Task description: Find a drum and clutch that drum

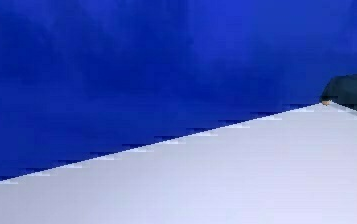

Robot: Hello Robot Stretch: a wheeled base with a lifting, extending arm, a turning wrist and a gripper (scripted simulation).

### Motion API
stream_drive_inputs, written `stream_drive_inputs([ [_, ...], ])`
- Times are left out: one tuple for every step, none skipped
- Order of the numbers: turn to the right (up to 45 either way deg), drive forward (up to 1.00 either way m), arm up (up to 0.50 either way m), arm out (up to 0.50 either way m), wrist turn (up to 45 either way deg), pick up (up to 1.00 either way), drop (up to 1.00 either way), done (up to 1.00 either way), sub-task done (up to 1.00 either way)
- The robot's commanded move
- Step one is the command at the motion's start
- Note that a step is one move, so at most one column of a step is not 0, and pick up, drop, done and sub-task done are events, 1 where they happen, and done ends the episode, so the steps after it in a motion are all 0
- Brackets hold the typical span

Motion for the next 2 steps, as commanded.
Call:
stream_drive_inputs([
  [0.0,0.0,0.0,0.0,0.0,1.0,0.0,0.0,0.0],
  [0.0,0.0,0.1,0.0,0.0,0.0,0.0,0.0,0.0],
])
